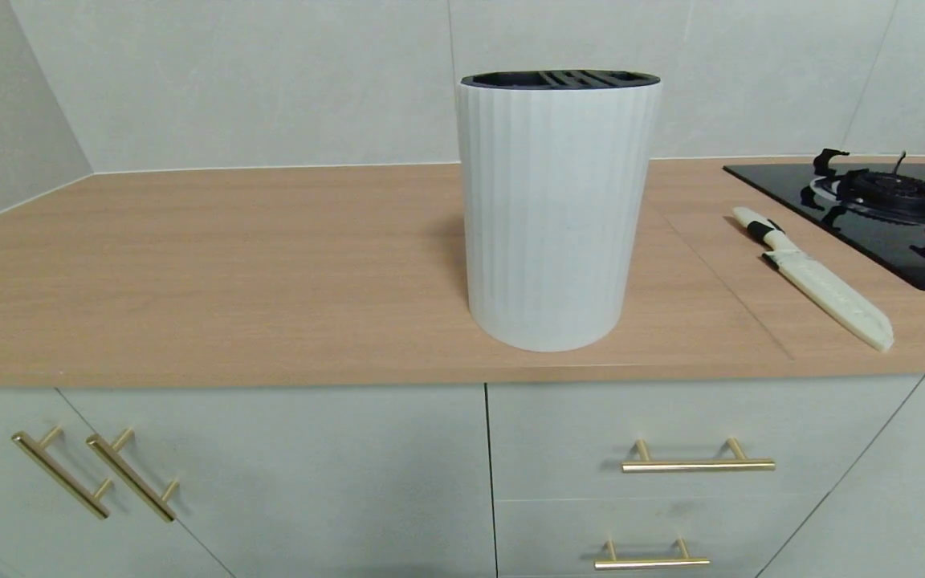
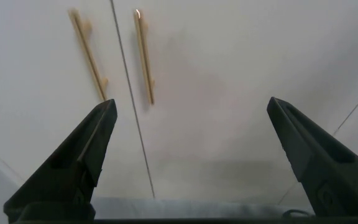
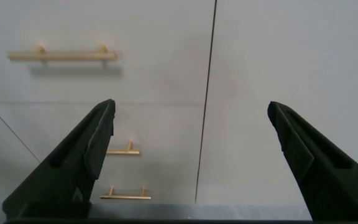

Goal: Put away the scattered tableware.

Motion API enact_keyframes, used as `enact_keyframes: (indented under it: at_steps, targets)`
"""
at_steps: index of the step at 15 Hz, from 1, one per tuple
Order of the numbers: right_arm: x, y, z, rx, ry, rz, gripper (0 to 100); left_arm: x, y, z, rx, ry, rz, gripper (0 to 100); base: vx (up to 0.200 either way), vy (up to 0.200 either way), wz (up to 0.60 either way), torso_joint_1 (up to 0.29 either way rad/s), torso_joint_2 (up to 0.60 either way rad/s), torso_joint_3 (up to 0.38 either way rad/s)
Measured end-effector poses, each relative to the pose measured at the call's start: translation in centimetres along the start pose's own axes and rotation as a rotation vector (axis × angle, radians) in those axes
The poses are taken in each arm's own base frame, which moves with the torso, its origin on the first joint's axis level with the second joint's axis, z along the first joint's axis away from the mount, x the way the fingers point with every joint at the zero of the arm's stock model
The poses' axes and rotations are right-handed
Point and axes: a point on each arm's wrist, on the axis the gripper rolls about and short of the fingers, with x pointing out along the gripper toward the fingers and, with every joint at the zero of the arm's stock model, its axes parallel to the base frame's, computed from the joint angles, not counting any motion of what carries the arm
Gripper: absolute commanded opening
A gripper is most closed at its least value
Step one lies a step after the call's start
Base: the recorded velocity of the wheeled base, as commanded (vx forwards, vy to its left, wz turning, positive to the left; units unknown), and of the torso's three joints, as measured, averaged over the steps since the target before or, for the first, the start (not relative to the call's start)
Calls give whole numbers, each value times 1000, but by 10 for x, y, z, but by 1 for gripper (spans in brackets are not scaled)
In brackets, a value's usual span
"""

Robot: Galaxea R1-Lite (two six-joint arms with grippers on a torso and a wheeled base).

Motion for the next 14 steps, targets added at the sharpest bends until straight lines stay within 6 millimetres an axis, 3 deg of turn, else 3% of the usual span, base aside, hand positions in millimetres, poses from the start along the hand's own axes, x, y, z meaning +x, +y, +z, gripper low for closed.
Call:
enact_keyframes:
  at_steps: [8, 14]
  targets:
    - [0, 0, 0, 0, 1, 0, 100, 0, 0, 0, 0, 0, 0, 100, 0, 0, 0, 9, -28, -15]
    - [0, 0, 0, 0, 0, 0, 100, 0, 0, 0, 0, 0, -1, 100, 0, 0, 0, 152, -378, -233]
